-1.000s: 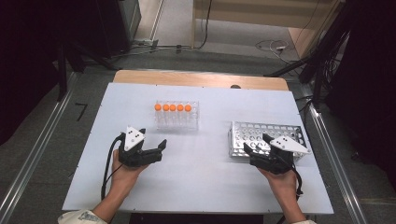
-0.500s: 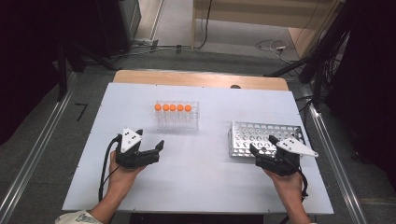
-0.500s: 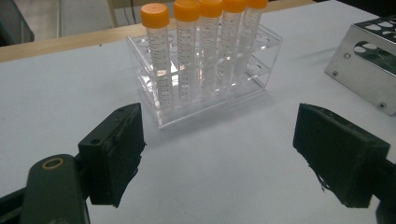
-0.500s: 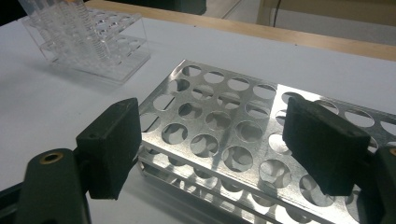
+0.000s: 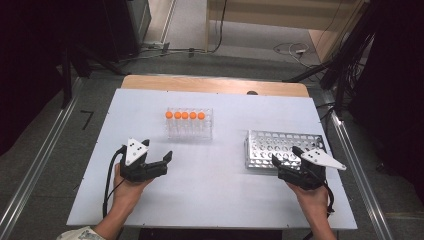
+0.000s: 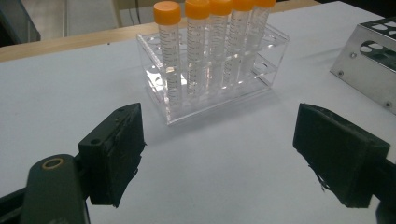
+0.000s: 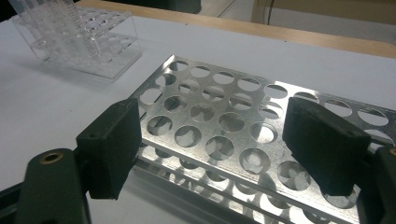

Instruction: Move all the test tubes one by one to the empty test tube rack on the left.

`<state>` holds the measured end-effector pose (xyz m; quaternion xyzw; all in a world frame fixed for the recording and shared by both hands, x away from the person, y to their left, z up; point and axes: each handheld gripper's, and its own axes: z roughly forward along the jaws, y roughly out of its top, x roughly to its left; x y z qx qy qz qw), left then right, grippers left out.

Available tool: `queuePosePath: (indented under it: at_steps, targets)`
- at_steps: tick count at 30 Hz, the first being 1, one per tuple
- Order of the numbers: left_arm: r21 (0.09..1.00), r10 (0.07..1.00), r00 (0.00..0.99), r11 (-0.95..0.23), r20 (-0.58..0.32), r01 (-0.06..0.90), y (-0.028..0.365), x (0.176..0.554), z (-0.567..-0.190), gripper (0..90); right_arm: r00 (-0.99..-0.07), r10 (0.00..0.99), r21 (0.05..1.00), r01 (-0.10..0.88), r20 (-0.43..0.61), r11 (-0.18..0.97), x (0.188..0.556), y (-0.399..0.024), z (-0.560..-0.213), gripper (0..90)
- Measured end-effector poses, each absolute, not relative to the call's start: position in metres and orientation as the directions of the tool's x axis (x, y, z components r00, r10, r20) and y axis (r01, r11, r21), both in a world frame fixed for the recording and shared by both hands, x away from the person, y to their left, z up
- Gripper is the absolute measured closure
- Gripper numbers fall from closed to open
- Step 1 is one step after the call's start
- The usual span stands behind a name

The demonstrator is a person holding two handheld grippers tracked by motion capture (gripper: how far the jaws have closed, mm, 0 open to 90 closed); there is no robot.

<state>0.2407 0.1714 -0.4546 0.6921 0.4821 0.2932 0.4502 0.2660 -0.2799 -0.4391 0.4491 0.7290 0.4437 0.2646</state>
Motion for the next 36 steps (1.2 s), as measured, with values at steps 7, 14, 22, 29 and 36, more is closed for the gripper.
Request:
queuePosePath:
  at_steps: [7,14,22,29,36]
  targets:
    - [0.904,0.934,0.355,-0.127,-0.029,0.408,0.175,0.239,-0.456,17.2,-0.445,0.895,0.884,0.424,0.013,0.197,0.265,-0.285,-0.44,18.0]
    - [0.907,0.936,0.352,-0.124,-0.028,0.403,0.179,0.235,-0.455,17.2,-0.438,0.899,0.883,0.427,0.014,0.194,0.264,-0.29,-0.441,18.1]
    - [0.907,0.944,0.328,-0.124,-0.017,0.403,0.189,0.23,-0.456,17.2,-0.424,0.905,0.887,0.423,0.014,0.185,0.261,-0.296,-0.44,18.0]
    - [0.904,0.953,0.302,-0.125,-0.004,0.408,0.198,0.228,-0.458,17.2,-0.413,0.911,0.889,0.422,0.014,0.178,0.259,-0.304,-0.44,18.0]
    - [0.902,0.963,0.27,-0.112,-0.005,0.416,0.211,0.224,-0.461,17.2,-0.394,0.919,0.889,0.427,0.019,0.165,0.256,-0.313,-0.44,17.9]
